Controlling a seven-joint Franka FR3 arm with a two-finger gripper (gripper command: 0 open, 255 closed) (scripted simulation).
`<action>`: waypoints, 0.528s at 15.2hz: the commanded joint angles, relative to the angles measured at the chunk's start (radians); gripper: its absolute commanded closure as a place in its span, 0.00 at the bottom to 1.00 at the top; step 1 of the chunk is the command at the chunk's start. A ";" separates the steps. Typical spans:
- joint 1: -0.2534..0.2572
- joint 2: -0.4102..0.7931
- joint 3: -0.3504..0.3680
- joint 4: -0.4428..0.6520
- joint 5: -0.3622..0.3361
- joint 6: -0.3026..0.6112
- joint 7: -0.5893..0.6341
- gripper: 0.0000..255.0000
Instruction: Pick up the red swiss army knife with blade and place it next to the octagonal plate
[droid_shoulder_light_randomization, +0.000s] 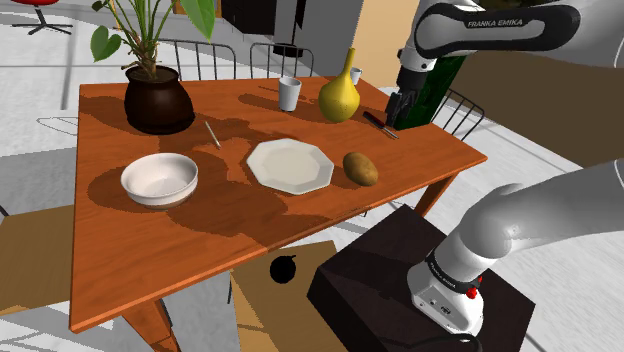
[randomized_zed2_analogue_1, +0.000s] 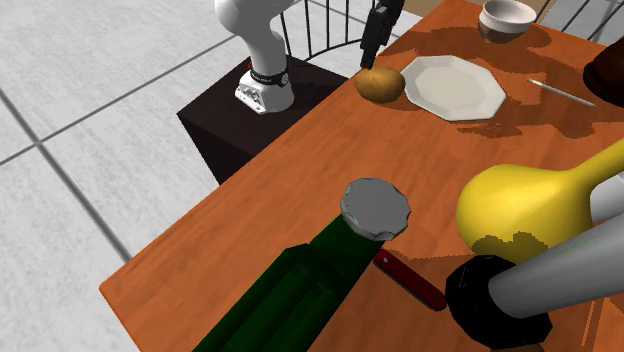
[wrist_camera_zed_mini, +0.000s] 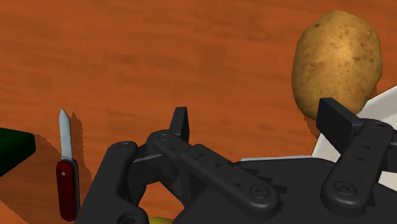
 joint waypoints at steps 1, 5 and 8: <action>-0.013 0.060 -0.035 0.028 -0.011 0.038 -0.040 0.00; -0.030 0.186 -0.096 0.089 -0.012 0.111 -0.112 0.00; -0.042 0.286 -0.137 0.147 0.001 0.158 -0.169 0.00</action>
